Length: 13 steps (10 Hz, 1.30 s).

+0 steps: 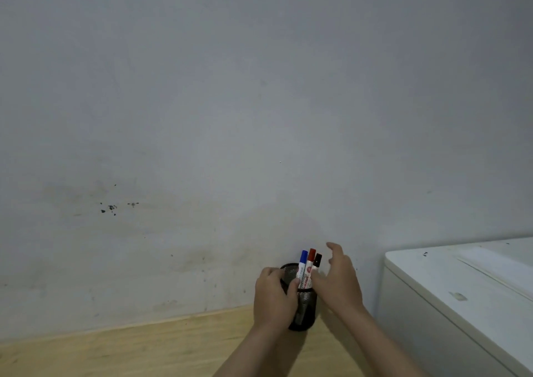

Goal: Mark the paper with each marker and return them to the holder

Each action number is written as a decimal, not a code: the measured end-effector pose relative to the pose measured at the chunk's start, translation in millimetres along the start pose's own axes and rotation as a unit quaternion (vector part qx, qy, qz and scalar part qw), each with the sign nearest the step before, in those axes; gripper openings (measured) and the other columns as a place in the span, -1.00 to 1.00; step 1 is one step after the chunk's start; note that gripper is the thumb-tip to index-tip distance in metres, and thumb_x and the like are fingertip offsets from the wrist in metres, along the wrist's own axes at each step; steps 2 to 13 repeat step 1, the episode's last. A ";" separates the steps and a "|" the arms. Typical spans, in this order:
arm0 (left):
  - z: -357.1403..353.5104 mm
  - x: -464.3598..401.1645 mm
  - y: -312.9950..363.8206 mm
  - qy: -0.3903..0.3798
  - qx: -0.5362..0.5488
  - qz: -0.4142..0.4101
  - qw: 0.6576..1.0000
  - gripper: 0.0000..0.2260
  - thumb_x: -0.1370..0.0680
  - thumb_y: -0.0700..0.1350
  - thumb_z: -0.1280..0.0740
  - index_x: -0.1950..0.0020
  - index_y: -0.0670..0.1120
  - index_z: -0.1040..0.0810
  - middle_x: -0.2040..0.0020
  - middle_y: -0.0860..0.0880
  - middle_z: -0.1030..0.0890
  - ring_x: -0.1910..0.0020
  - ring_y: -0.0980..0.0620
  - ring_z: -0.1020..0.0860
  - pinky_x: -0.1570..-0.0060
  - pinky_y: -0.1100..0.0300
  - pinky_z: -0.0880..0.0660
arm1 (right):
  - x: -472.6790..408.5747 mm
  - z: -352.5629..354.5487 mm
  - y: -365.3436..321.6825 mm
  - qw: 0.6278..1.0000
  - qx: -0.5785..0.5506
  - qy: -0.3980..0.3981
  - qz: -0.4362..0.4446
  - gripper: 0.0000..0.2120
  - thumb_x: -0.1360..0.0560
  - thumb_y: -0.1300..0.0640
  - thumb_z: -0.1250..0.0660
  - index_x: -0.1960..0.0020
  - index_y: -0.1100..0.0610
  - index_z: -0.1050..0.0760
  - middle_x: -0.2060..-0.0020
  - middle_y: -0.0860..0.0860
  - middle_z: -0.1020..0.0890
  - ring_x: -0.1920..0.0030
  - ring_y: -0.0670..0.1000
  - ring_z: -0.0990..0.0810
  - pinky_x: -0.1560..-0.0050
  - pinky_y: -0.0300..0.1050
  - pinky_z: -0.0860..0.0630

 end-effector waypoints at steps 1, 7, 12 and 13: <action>3.9 22.3 13.0 -0.015 0.038 -0.004 0.999 -0.62 -0.55 -0.05 -0.25 -0.34 -0.13 -0.41 -0.42 -0.05 -0.33 -0.44 0.03 -0.27 -0.36 0.28 -0.20 | 15.0 47.8 -34.8 0.984 -0.124 0.107 0.070 -0.57 -0.43 0.17 -0.38 -0.26 0.01 -0.36 -0.15 0.10 -0.51 -0.08 0.07 -0.56 0.04 -0.08 -0.50; 3.9 22.3 13.0 -0.015 0.038 -0.004 0.999 -0.62 -0.55 -0.05 -0.25 -0.34 -0.13 -0.41 -0.42 -0.05 -0.33 -0.44 0.03 -0.27 -0.36 0.28 -0.20 | 15.0 47.8 -34.8 0.984 -0.124 0.107 0.070 -0.57 -0.43 0.17 -0.38 -0.26 0.01 -0.36 -0.15 0.10 -0.51 -0.08 0.07 -0.56 0.04 -0.08 -0.50; 3.9 22.3 13.0 -0.015 0.038 -0.004 0.999 -0.62 -0.55 -0.05 -0.25 -0.34 -0.13 -0.41 -0.42 -0.05 -0.33 -0.44 0.03 -0.27 -0.36 0.28 -0.20 | 15.0 47.8 -34.8 0.984 -0.124 0.107 0.070 -0.57 -0.43 0.17 -0.38 -0.26 0.01 -0.36 -0.15 0.10 -0.51 -0.08 0.07 -0.56 0.04 -0.08 -0.50; 3.9 22.3 13.0 -0.015 0.038 -0.004 0.999 -0.62 -0.55 -0.05 -0.25 -0.34 -0.13 -0.41 -0.42 -0.05 -0.33 -0.44 0.03 -0.27 -0.36 0.28 -0.20 | 15.0 47.8 -34.8 0.984 -0.124 0.107 0.070 -0.57 -0.43 0.17 -0.38 -0.26 0.01 -0.36 -0.15 0.10 -0.51 -0.08 0.07 -0.56 0.04 -0.08 -0.50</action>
Point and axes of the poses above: each hand's wrist, its own x-axis away from the middle knuckle, its own z-axis out of the back of the hand, y = z × x, the point moved 9 cm from there along -x, towards the middle knuckle
